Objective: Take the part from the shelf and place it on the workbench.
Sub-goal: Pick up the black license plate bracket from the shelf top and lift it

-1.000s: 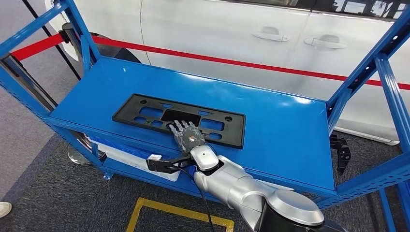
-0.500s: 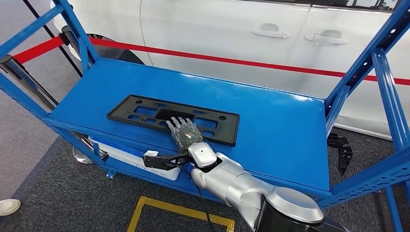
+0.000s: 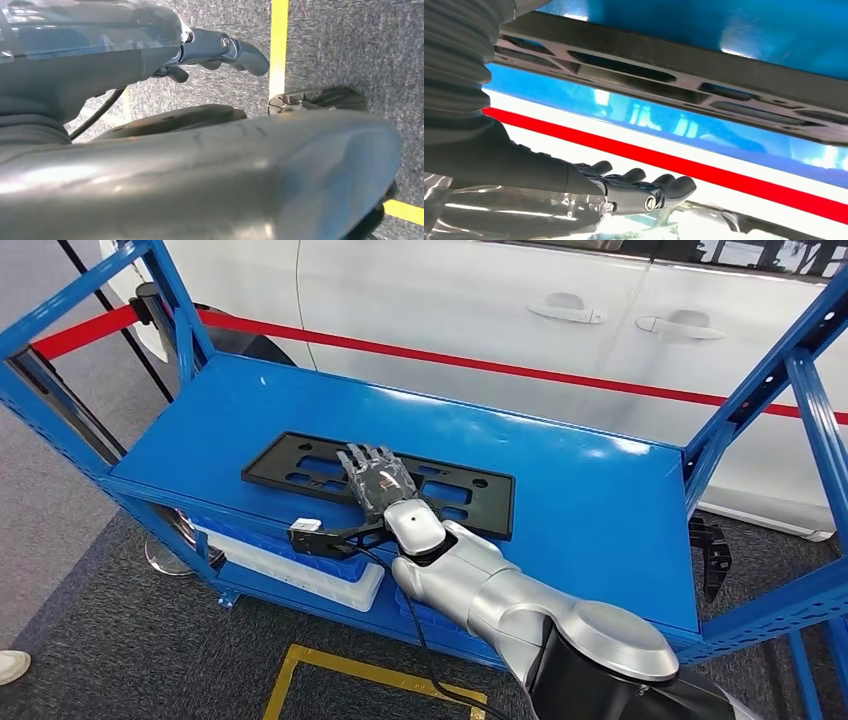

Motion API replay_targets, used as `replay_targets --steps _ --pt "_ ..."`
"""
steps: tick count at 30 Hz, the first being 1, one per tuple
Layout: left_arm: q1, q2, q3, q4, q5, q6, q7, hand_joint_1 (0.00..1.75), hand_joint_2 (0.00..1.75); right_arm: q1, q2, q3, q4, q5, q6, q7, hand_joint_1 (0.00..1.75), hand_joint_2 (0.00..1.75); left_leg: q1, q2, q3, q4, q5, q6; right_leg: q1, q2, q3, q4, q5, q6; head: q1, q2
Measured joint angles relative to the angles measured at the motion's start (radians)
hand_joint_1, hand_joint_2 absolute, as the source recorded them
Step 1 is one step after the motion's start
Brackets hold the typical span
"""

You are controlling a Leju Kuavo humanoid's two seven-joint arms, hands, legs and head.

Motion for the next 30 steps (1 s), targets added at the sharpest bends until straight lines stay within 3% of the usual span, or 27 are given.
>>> replay_targets --steps 1,2,3,5,6,8,11,13,15,16,17,18,20,22,26,28,30 --pt "-0.001 0.0 0.0 0.0 0.0 0.0 0.0 0.0 0.0 -0.001 0.0 0.0 -0.001 0.001 0.002 0.001 0.0 1.75 -0.001 0.0 0.0 0.0 0.0 0.001 0.0 0.0 -0.023 0.047 -0.011 0.0 0.0 0.0" --pt "-0.002 0.0 0.0 0.0 0.0 0.0 0.001 0.0 0.0 -0.001 -0.001 0.0 0.0 0.002 0.003 0.001 0.0 1.75 -0.002 0.0 0.001 0.001 -0.001 0.001 0.0 0.0 -0.033 0.063 -0.005 -0.001 0.0 0.0" --pt "-0.002 -0.001 0.0 0.0 0.0 0.0 0.001 0.0 0.0 -0.003 -0.002 0.0 0.0 0.002 0.003 0.001 0.0 1.75 -0.002 -0.001 0.002 0.001 -0.002 0.0 0.0 0.0 -0.024 0.04 0.02 -0.003 0.0 0.0" --pt "-0.004 -0.003 0.0 0.0 0.0 0.001 0.001 0.0 0.0 -0.009 -0.002 0.0 0.0 0.003 0.002 0.001 0.0 1.75 -0.002 -0.003 0.005 0.002 -0.006 -0.003 0.002 0.0 0.033 -0.085 0.09 -0.012 0.0 0.0" --pt "-0.005 -0.004 0.0 0.0 0.0 0.002 0.001 0.0 0.0 -0.014 -0.002 0.0 0.0 0.004 0.003 0.001 0.0 1.75 -0.004 -0.003 0.005 0.004 -0.008 -0.007 0.004 0.0 0.06 -0.146 0.112 -0.017 0.0 0.0" --pt "-0.006 -0.005 0.0 0.0 0.0 0.003 0.001 0.0 0.0 -0.02 -0.003 0.0 0.0 0.005 0.004 0.001 0.0 1.75 -0.008 -0.003 0.002 0.004 -0.01 -0.018 0.009 0.001 0.083 -0.204 0.121 -0.024 0.0 0.0" --pt "-0.007 -0.005 0.0 0.0 0.001 0.006 0.001 0.0 0.0 -0.023 -0.004 0.0 0.001 0.005 0.003 0.001 0.0 1.75 -0.006 0.0 0.001 0.006 -0.017 -0.035 0.008 0.004 0.087 -0.214 0.122 -0.036 -0.001 0.0" --pt "-0.007 -0.005 0.0 0.0 0.002 0.007 0.0 0.0 0.0 -0.024 -0.004 0.0 0.003 0.004 0.001 -0.001 0.0 1.75 -0.004 0.0 -0.026 0.071 -0.058 -0.043 0.003 0.003 0.093 -0.222 0.124 -0.047 -0.001 0.0" --pt "-0.006 -0.005 0.0 0.0 0.003 0.008 -0.001 0.0 0.0 -0.022 -0.004 0.0 0.005 0.003 0.0 -0.002 0.0 1.75 -0.004 0.0 -0.088 0.202 -0.117 -0.048 0.005 0.002 0.095 -0.222 0.122 -0.053 -0.002 0.0" --pt "-0.006 -0.005 0.0 0.0 0.003 0.008 -0.001 0.0 0.0 -0.019 -0.004 0.0 0.006 0.003 0.0 -0.002 0.0 1.75 -0.004 0.0 -0.117 0.259 -0.134 -0.049 0.007 0.003 0.096 -0.222 0.121 -0.054 -0.002 0.0" --pt "-0.005 -0.005 0.0 0.0 0.003 0.009 -0.001 0.0 0.0 -0.017 -0.004 0.0 0.008 0.002 0.0 -0.002 0.0 1.75 -0.004 0.0 -0.132 0.285 -0.132 -0.05 0.008 0.003 0.097 -0.221 0.121 -0.055 -0.002 0.0" --pt "-0.005 -0.005 0.001 0.0 0.003 0.009 -0.001 0.0 0.0 -0.016 -0.004 0.0 0.009 0.002 0.0 -0.002 0.0 1.75 -0.004 0.0 -0.129 0.27 -0.11 -0.049 0.009 0.004 0.099 -0.221 0.119 -0.056 -0.002 0.0" --pt "-0.005 -0.005 0.001 0.0 0.003 0.01 -0.001 0.0 0.0 -0.016 -0.004 0.0 0.011 0.002 0.0 -0.002 0.0 1.75 -0.004 0.0 -0.077 0.148 -0.036 -0.043 0.009 0.006 0.104 -0.219 0.115 -0.054 -0.002 0.0" --pt "-0.006 -0.005 0.001 0.0 0.003 0.01 -0.001 0.0 0.0 -0.018 -0.004 0.0 0.012 0.002 0.0 -0.002 0.0 1.75 -0.008 0.0 -0.025 0.034 0.006 -0.035 0.012 0.008 0.105 -0.216 0.112 -0.047 -0.001 0.0" --pt "-0.007 -0.006 0.001 0.0 0.003 0.01 -0.002 0.0 0.0 -0.019 -0.004 0.0 0.015 0.002 -0.001 -0.002 0.0 1.75 -0.01 -0.002 -0.012 -0.002 0.011 -0.014 0.013 0.008 0.1 -0.213 0.11 -0.027 0.0 0.0" --pt "-0.008 -0.007 0.001 0.0 0.003 0.01 -0.002 0.0 0.0 -0.022 -0.005 0.0 0.016 0.002 -0.001 -0.002 0.0 1.75 -0.005 -0.001 -0.009 -0.011 0.017 -0.001 0.012 0.007 0.076 -0.16 0.073 -0.018 0.0 0.0" --pt "-0.008 -0.008 0.001 0.0 0.003 0.01 -0.002 0.0 0.0 -0.02 -0.006 0.0 0.018 0.002 -0.001 -0.002 0.0 1.75 -0.005 0.001 -0.01 -0.012 0.018 0.004 0.008 0.006 0.018 -0.035 0.009 -0.012 0.001 0.0"
